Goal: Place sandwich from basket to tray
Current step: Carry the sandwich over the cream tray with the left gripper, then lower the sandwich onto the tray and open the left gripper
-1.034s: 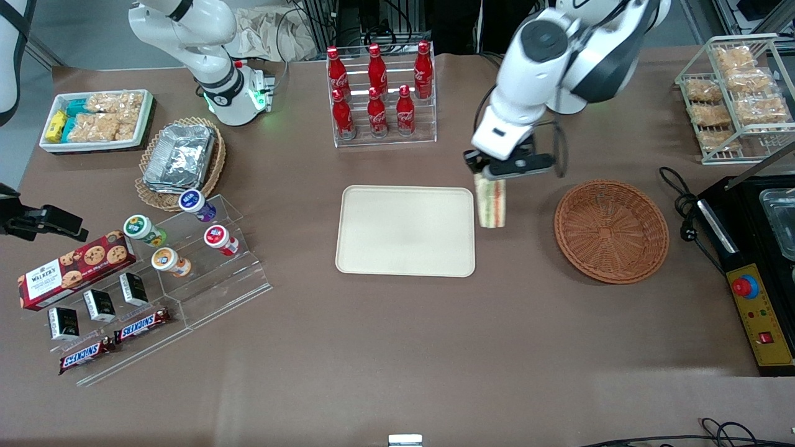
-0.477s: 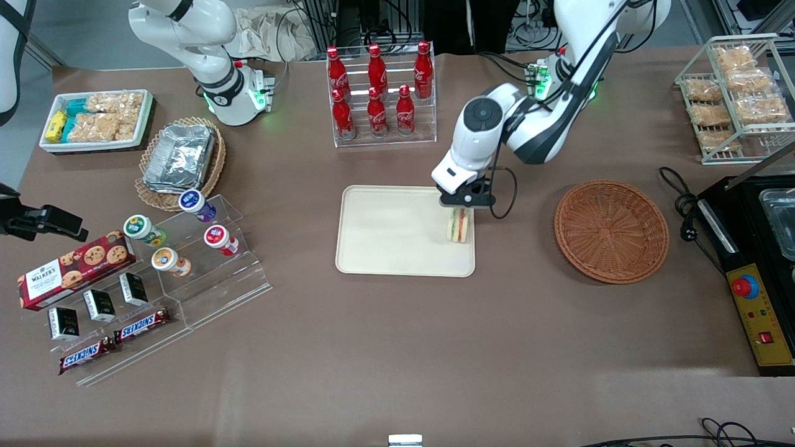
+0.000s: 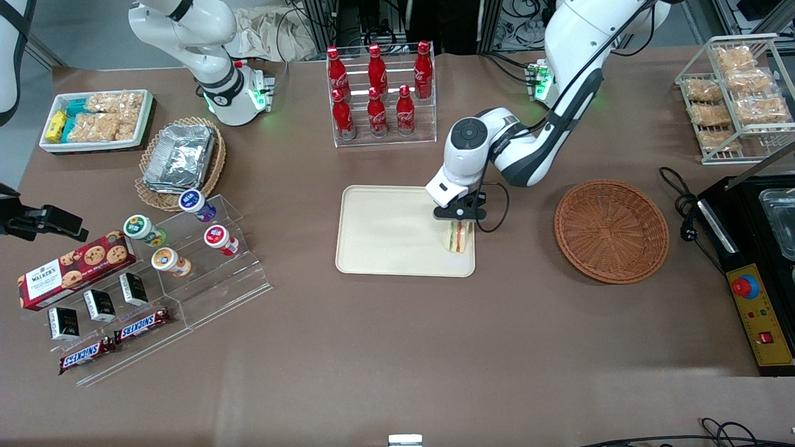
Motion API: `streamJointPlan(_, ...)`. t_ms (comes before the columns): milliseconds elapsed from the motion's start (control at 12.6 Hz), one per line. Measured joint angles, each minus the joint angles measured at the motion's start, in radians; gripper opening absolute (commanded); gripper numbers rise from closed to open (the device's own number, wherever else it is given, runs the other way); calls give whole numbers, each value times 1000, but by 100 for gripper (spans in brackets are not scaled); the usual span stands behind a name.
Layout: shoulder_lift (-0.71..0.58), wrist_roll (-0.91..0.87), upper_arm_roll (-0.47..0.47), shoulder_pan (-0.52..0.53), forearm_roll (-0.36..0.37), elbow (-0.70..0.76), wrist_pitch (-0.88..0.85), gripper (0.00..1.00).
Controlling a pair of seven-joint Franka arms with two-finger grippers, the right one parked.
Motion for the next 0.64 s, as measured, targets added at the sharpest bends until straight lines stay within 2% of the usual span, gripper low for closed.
streamJointPlan(159,8,-59,-1,-1,45,6,0,100)
streamJointPlan(477,10,-96,6,3,52,58,-46,100)
streamJointPlan(636,-9,-108,6,4,-2,151,-185,100)
